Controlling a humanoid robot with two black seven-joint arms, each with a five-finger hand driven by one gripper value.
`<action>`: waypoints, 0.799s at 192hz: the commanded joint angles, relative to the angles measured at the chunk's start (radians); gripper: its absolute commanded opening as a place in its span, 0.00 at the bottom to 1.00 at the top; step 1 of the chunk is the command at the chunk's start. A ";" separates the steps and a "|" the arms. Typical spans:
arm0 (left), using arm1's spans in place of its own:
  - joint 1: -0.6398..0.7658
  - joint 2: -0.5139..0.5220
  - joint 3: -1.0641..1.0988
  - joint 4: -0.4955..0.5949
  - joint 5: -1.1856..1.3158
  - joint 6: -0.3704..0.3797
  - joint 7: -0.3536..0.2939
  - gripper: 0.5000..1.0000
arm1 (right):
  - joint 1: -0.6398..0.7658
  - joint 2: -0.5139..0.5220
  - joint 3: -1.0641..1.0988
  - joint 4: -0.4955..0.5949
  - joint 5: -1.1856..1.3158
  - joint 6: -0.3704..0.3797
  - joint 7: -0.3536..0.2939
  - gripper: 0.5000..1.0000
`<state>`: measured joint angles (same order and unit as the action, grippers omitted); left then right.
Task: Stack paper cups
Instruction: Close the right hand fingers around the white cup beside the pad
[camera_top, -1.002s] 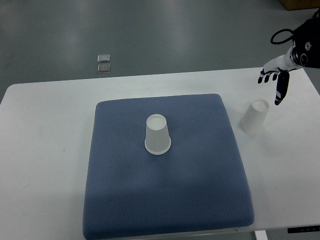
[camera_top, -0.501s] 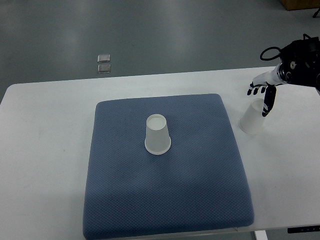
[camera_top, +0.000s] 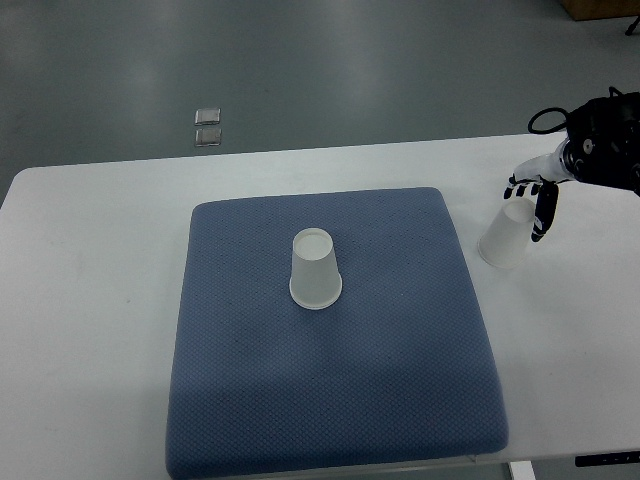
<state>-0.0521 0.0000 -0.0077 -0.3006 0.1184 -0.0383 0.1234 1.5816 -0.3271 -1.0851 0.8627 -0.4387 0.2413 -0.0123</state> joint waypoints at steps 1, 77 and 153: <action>0.000 0.000 0.000 0.000 0.000 0.000 -0.001 1.00 | -0.011 0.000 0.001 -0.002 0.000 -0.002 0.000 0.84; 0.002 0.000 0.000 -0.002 0.000 0.000 0.001 1.00 | -0.042 0.034 0.002 -0.036 0.003 -0.019 0.000 0.83; 0.002 0.000 0.000 0.000 0.000 0.000 -0.001 1.00 | -0.049 0.034 0.002 -0.041 0.003 -0.037 0.000 0.64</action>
<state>-0.0506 0.0000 -0.0077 -0.3010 0.1187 -0.0382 0.1228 1.5334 -0.2927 -1.0829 0.8239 -0.4356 0.2167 -0.0123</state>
